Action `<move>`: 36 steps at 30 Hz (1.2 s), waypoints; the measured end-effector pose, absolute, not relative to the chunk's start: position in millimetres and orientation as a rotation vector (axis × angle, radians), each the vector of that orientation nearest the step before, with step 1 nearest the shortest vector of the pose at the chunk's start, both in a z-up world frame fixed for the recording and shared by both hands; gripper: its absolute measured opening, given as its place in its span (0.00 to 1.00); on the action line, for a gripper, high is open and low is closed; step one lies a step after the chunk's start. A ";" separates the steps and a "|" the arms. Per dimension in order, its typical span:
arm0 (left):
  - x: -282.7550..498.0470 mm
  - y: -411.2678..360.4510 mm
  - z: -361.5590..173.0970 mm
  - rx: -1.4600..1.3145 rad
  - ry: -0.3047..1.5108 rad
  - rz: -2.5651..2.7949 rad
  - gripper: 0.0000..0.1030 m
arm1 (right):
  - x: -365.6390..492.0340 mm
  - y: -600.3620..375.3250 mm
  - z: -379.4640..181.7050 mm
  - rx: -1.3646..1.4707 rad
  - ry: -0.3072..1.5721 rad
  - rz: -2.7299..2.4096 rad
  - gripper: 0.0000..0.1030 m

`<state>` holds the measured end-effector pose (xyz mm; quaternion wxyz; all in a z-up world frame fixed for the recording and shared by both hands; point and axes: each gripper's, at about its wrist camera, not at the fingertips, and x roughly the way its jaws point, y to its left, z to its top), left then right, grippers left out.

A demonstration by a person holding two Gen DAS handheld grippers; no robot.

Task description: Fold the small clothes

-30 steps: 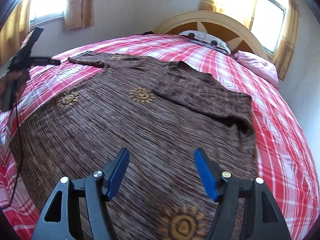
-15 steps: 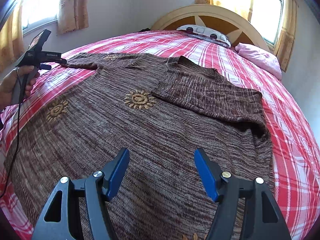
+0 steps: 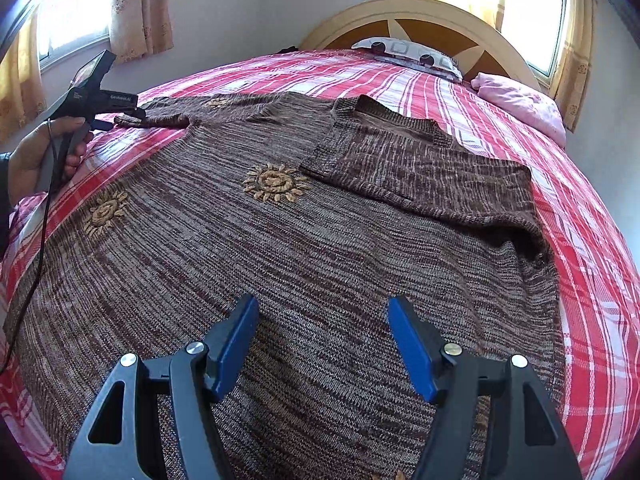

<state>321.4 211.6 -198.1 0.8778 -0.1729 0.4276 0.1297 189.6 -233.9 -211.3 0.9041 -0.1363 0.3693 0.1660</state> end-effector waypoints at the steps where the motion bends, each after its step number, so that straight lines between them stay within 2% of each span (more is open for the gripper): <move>1: 323.0 213.4 -197.6 -0.378 0.890 0.260 0.73 | 189.7 -234.4 -211.2 -0.282 0.763 0.343 0.66; 9: 328.9 228.2 -198.8 -0.510 0.864 0.216 0.46 | 190.4 -235.2 -212.4 -0.268 0.767 0.339 0.67; 11: 330.6 228.8 -200.9 -0.492 0.864 0.226 0.34 | 191.0 -236.4 -212.7 -0.258 0.770 0.341 0.67; 13: 330.5 232.9 -202.5 -0.500 0.854 0.230 0.13 | 191.4 -237.2 -212.7 -0.252 0.771 0.340 0.67; 17: 328.6 241.7 -204.5 -0.563 0.826 0.198 0.11 | 190.2 -236.2 -213.2 -0.255 0.768 0.334 0.67; 22: 325.7 235.3 -192.5 -0.517 0.778 0.198 0.09 | 190.4 -238.2 -213.1 -0.242 0.771 0.337 0.67; 36: 324.7 154.1 -101.2 -0.364 0.570 -0.037 0.09 | 190.5 -241.5 -213.1 -0.217 0.771 0.342 0.68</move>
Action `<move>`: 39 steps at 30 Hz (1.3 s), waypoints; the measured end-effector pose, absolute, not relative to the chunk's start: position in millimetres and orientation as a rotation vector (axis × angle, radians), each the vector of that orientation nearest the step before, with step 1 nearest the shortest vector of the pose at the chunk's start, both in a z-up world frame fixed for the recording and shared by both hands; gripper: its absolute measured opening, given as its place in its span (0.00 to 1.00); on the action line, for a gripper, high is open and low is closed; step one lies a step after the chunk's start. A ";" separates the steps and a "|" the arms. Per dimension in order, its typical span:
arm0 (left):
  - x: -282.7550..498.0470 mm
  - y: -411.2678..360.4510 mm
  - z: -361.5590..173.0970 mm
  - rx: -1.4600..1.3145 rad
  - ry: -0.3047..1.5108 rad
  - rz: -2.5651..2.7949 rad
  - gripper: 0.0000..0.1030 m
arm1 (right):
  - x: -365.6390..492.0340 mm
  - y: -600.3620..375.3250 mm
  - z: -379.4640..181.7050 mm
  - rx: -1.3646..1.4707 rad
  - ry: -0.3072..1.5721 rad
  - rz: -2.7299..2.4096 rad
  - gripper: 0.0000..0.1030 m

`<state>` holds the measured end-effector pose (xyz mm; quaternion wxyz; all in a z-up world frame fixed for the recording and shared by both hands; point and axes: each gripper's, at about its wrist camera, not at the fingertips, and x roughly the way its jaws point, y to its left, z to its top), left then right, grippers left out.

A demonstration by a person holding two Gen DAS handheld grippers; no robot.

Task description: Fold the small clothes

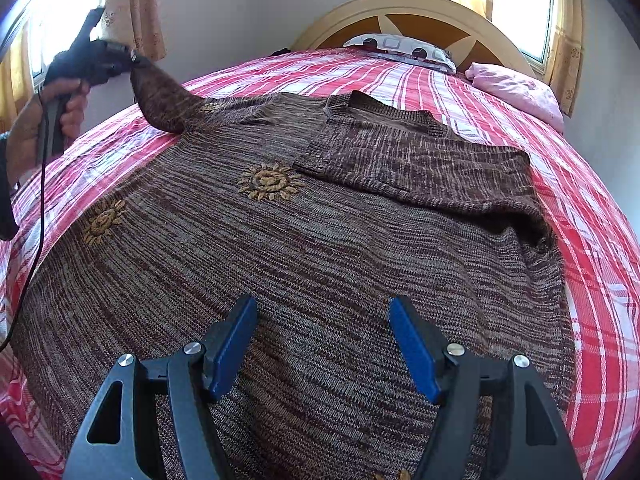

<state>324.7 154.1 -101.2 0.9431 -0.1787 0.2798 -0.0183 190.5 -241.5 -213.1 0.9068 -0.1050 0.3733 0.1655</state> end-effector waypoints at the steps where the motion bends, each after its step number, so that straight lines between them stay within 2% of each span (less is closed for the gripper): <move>1: 325.4 146.1 -97.0 -0.359 0.564 -0.055 0.09 | 190.5 -241.7 -213.1 -0.216 0.770 0.342 0.68; 14: 330.9 28.8 -85.7 -0.260 0.596 -0.296 0.09 | 188.1 -248.9 -212.4 -0.176 0.760 0.356 0.68; 23: 328.7 -52.7 -114.7 -0.196 0.661 -0.392 0.07 | 188.3 -250.5 -211.4 -0.154 0.758 0.363 0.68; 27: 329.5 -85.0 -137.1 -0.147 0.743 -0.424 0.09 | 187.6 -252.0 -210.8 -0.147 0.759 0.366 0.68; 30: 319.7 -97.2 -143.6 -0.088 0.786 -0.490 0.28 | 188.3 -253.8 -210.4 -0.134 0.761 0.372 0.68; 31: 313.5 -96.1 -142.2 -0.058 0.774 -0.491 0.39 | 188.6 -254.5 -210.3 -0.130 0.762 0.373 0.68; 32: 307.3 -92.3 -140.1 -0.028 0.753 -0.487 0.46 | 189.0 -255.1 -210.4 -0.127 0.763 0.375 0.68; 34: 296.5 -75.3 -134.0 0.024 0.702 -0.436 0.69 | 189.8 -255.7 -210.7 -0.120 0.764 0.378 0.68; 37: 295.5 -41.3 -131.9 0.073 0.660 -0.293 0.80 | 188.6 -256.6 -210.5 -0.109 0.761 0.383 0.68; 39: 301.7 -18.2 -136.8 0.148 0.655 -0.143 0.80 | 185.8 -260.5 -207.9 -0.087 0.747 0.390 0.68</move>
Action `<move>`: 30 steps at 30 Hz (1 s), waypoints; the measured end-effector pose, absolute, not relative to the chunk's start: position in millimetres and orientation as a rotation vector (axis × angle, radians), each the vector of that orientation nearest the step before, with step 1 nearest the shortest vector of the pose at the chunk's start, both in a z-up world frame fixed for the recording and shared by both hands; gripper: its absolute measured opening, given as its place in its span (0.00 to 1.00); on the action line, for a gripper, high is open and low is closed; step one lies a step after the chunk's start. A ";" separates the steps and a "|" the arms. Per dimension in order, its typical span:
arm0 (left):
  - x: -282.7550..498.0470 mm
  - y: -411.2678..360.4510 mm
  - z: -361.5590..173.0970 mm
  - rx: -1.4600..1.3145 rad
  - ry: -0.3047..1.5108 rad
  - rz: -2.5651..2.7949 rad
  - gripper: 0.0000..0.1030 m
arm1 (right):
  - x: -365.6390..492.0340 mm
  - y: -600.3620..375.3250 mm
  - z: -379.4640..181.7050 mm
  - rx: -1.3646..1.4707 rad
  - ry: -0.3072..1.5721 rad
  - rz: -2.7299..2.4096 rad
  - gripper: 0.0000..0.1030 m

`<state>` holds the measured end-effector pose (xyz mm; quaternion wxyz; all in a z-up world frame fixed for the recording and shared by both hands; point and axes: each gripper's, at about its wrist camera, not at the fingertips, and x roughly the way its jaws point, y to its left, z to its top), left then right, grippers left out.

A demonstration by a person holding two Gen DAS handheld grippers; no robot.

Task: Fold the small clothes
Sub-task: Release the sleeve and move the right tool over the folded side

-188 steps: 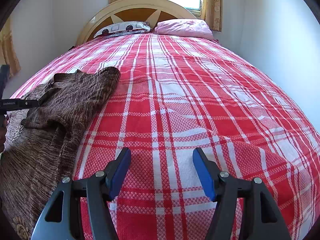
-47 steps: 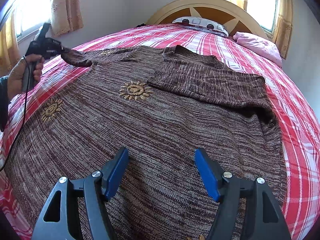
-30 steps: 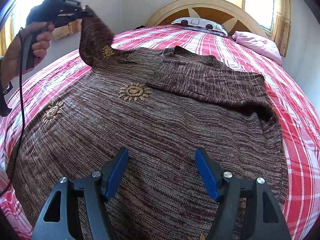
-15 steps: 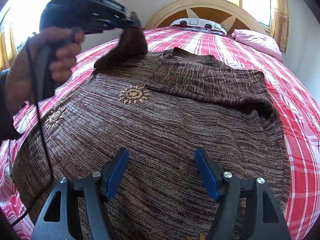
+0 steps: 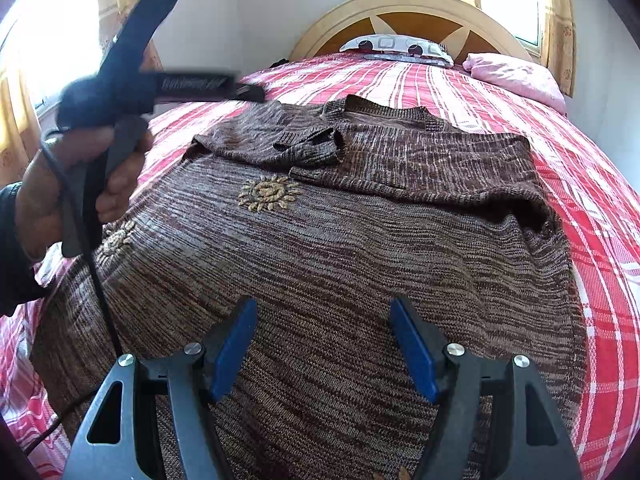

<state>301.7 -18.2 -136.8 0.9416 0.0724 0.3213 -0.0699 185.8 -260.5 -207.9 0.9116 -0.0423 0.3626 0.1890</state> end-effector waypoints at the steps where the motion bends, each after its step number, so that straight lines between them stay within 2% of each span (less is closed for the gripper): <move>1: 305.4 -7.6 -140.2 0.179 0.651 -0.083 0.80 | 185.1 -262.5 -206.2 -0.072 0.749 0.397 0.68; 4: 318.9 17.5 -158.1 0.203 0.708 0.012 0.80 | 189.1 -258.6 -195.0 -0.054 0.826 0.404 0.68; 8: 329.5 29.1 -191.4 0.176 0.830 0.028 0.81 | 200.1 -233.7 -141.6 -0.163 0.742 0.396 0.68; 11: 320.2 30.7 -189.1 0.174 0.795 0.029 0.83 | 233.4 -204.1 -125.5 -0.251 0.702 0.370 0.68; 14: 312.3 31.3 -188.6 0.183 0.783 0.034 0.85 | 272.2 -170.5 -135.4 -0.309 0.721 0.362 0.68; 16: 312.5 38.8 -188.7 0.149 0.792 0.022 0.91 | 300.0 -147.2 -150.8 -0.352 0.746 0.358 0.68; 21: 330.6 51.4 -192.5 0.011 0.834 -0.012 0.95 | 347.9 -121.8 -185.5 -0.385 0.837 0.308 0.68; 24: 331.0 55.2 -195.0 -0.034 0.848 -0.037 0.95 | 370.8 -139.6 -187.4 -0.422 0.816 0.160 0.67; 28: 330.1 54.5 -196.2 -0.049 0.852 -0.047 0.95 | 393.1 -216.9 -159.7 -0.197 0.773 -0.077 0.67; 30: 331.2 54.9 -196.1 -0.054 0.853 -0.049 0.95 | 389.0 -235.7 -154.3 -0.117 0.804 -0.035 0.67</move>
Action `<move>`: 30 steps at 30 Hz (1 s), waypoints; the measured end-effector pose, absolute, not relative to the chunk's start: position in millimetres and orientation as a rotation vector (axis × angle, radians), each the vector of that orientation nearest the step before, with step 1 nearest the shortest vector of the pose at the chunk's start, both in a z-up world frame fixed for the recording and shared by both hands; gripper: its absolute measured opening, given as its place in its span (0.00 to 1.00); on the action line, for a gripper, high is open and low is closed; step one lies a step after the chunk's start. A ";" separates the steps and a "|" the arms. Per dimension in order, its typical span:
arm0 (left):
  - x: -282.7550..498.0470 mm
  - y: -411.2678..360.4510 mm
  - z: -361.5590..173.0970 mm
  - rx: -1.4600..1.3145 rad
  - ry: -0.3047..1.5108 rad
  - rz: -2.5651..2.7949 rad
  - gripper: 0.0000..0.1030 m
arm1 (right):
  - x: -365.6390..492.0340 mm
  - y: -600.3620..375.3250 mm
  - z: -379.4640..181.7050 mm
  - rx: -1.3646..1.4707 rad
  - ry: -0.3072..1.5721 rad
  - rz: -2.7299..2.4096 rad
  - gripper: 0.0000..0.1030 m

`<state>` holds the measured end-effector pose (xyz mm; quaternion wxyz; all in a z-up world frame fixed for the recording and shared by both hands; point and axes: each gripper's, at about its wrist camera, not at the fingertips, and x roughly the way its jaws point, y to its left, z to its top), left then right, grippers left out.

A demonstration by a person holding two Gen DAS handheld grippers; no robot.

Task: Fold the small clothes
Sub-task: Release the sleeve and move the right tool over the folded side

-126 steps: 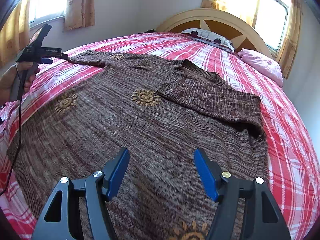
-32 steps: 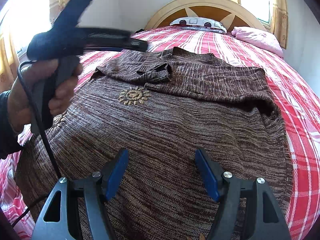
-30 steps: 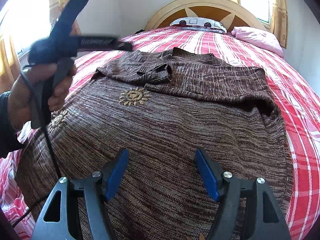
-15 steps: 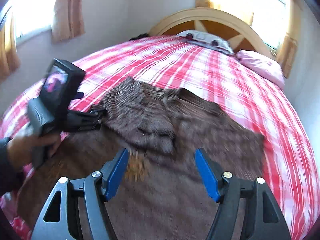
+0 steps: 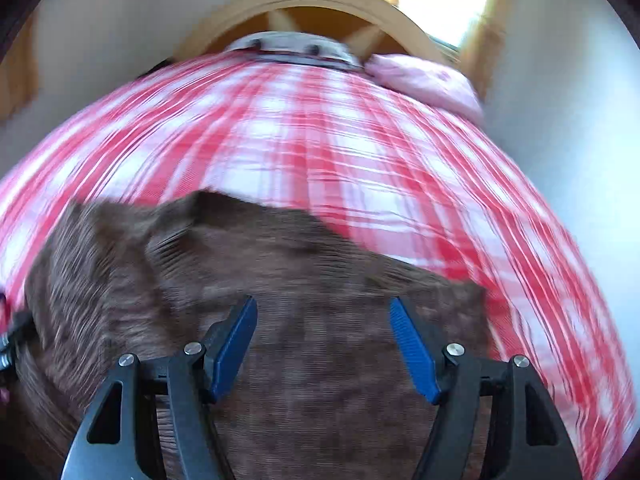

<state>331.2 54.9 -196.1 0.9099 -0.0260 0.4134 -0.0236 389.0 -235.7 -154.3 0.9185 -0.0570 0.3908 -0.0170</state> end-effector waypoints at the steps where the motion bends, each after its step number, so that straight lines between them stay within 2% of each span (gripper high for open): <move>1: 331.2 55.2 -196.2 -0.056 0.852 -0.048 0.95 | 383.3 -235.5 -153.6 -0.100 0.813 0.004 0.67; 4: 331.4 54.4 -196.5 -0.055 0.852 -0.046 0.95 | 360.9 -209.3 -156.6 -0.120 0.802 0.168 0.68; 10: 333.7 56.2 -197.4 -0.056 0.859 -0.047 0.97 | 346.7 -114.4 -196.4 -0.490 0.782 0.269 0.67; 11: 334.0 57.1 -197.8 -0.062 0.862 -0.049 0.97 | 353.1 -115.4 -200.1 -0.505 0.782 0.221 0.56; 12: 334.8 58.1 -198.2 -0.067 0.864 -0.051 0.97 | 362.8 -126.6 -198.6 -0.470 0.770 0.156 0.51; 15: 334.9 59.6 -198.9 -0.075 0.865 -0.054 0.97 | 387.2 -191.9 -185.4 -0.272 0.774 -0.067 0.51; 18: 335.4 60.3 -199.3 -0.078 0.864 -0.057 0.97 | 382.7 -238.0 -179.4 -0.132 0.827 -0.046 0.51; 23: 336.2 61.5 -199.5 -0.080 0.862 -0.058 0.97 | 350.6 -240.7 -184.8 0.100 0.903 0.232 0.51; 29: 334.7 63.7 -199.5 -0.088 0.852 -0.054 0.97 | 341.3 -200.7 -203.8 0.115 0.939 0.350 0.50; 30: 333.7 63.9 -199.1 -0.091 0.849 -0.053 0.97 | 338.6 -199.6 -203.4 0.108 0.928 0.356 0.42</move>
